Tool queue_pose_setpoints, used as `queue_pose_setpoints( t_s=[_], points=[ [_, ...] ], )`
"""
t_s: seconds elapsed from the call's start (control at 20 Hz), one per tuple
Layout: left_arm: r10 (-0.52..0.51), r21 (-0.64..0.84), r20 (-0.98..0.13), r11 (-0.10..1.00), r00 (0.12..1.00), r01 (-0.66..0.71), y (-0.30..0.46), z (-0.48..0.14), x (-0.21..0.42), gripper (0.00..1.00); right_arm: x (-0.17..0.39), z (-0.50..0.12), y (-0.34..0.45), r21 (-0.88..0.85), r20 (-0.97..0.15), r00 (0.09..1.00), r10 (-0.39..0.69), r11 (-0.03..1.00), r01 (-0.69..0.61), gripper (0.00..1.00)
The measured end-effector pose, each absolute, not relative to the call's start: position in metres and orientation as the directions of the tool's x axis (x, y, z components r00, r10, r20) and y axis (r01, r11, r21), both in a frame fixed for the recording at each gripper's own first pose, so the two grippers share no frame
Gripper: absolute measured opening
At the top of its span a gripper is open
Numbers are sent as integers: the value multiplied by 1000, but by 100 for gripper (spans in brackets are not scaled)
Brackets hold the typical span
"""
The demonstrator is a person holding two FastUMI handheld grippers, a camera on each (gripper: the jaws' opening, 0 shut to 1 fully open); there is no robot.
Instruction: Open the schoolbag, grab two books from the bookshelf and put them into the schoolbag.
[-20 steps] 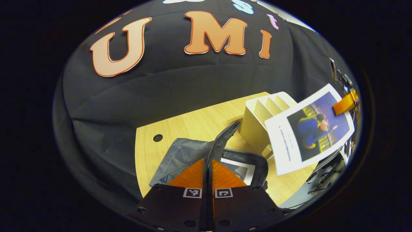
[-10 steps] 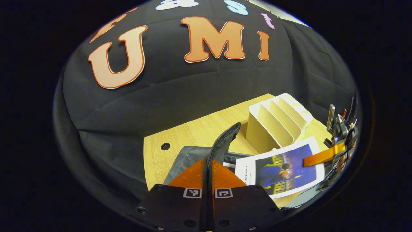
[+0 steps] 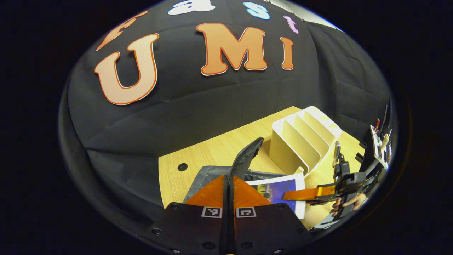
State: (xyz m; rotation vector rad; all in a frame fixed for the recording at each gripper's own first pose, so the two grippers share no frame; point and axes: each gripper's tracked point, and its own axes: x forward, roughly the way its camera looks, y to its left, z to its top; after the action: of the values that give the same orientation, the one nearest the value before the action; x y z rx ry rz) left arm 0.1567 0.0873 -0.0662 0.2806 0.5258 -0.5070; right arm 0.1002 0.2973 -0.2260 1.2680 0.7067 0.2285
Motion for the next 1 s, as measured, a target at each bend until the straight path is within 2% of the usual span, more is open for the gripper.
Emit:
queue_pose_setpoints(
  t_s=[0.35, 0.4, 0.45, 0.55, 0.65, 0.7, 0.75, 0.9, 1.0],
  points=[
    [-435, 114, -518, 819, 737, 563, 72, -47, 148, 0, 144, -231, 335, 927, -361, 803, 473, 278, 253, 28],
    [-441, 113, -517, 814, 734, 569, 70, -47, 146, 0, 153, -234, 340, 923, -372, 805, 463, 277, 268, 18],
    [-441, 115, -521, 812, 731, 572, 71, -47, 146, 0, 157, -236, 344, 913, -397, 799, 451, 286, 292, 28],
    [-432, 125, -528, 811, 731, 571, 76, -51, 147, 0, 160, -247, 352, 870, -481, 769, 421, 343, 355, 34],
    [-430, 121, -535, 813, 728, 569, 79, -56, 147, 1, 152, -267, 347, 785, -596, 715, 365, 450, 425, 51],
    [-431, 117, -536, 814, 726, 569, 80, -58, 148, 0, 149, -272, 347, 758, -630, 690, 356, 476, 447, 59],
    [-430, 116, -537, 815, 726, 568, 81, -60, 148, 0, 143, -272, 347, 753, -638, 680, 361, 475, 455, 64],
    [-431, 113, -543, 813, 720, 571, 82, -64, 146, 0, 133, -262, 330, 730, -671, 653, 352, 471, 496, 98],
    [-427, 120, -549, 810, 719, 573, 81, -68, 145, 0, 130, -241, 321, 746, -655, 662, 364, 451, 490, 98]
  ],
)
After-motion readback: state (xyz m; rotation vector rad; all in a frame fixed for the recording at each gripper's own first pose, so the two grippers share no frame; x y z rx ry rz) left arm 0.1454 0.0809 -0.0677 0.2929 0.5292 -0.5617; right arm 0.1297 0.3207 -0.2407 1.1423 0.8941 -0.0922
